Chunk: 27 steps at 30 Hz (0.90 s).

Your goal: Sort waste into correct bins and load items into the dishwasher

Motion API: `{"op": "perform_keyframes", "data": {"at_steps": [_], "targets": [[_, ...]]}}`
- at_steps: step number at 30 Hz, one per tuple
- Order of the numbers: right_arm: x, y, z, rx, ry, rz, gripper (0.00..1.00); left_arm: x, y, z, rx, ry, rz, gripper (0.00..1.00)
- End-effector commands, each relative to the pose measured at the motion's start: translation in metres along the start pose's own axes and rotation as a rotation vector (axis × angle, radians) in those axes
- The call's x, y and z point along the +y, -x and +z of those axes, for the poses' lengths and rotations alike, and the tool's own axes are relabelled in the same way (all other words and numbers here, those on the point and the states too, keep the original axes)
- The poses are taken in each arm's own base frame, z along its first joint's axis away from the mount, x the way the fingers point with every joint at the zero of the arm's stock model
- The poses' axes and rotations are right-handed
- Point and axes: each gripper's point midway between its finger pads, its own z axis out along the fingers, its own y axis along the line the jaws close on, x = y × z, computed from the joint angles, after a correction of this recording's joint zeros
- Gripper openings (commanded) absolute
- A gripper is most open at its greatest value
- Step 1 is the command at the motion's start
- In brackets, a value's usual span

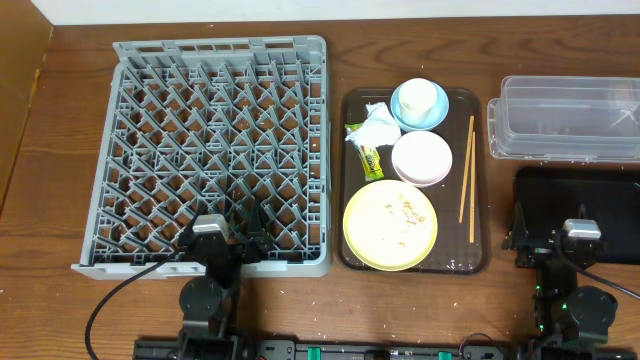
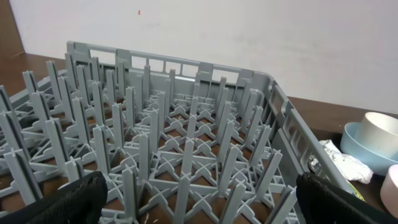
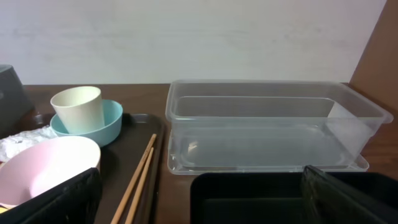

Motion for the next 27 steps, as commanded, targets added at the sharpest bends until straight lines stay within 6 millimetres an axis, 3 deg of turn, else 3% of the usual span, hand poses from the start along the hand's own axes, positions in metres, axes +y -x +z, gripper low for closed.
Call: {"op": "perform_keyframes", "data": {"at_steps": [1,4,7,10,13,17,22,27], "targets": [[-0.003,0.000,0.000,0.000,-0.015,-0.010,0.99,-0.001,-0.016,0.001,0.051,-0.017,0.004,0.98],[-0.003,0.000,0.000,0.000,-0.015,-0.010,0.99,-0.020,-0.019,-0.001,0.067,-0.126,0.002,0.98],[-0.003,0.000,0.000,0.000,-0.015,-0.010,0.99,-0.024,-0.016,-0.001,0.060,-0.145,-0.046,0.98],[-0.003,0.000,0.000,0.000,-0.015,-0.010,0.99,-0.030,0.006,-0.002,-0.019,-0.180,-0.156,0.98],[-0.003,0.000,0.000,0.000,-0.015,-0.010,0.99,-0.049,0.049,-0.011,-0.177,-0.299,-0.195,0.98],[-0.003,0.000,0.000,0.000,-0.015,-0.010,0.99,-0.058,0.098,-0.030,-0.373,-0.360,-0.182,0.98],[-0.003,0.000,0.000,0.000,-0.015,-0.010,0.99,-0.060,0.117,-0.035,-0.397,-0.359,-0.166,0.98],[-0.003,0.000,0.000,0.000,-0.015,-0.010,0.99,-0.064,0.130,-0.017,-0.315,-0.332,-0.131,0.98]]}}
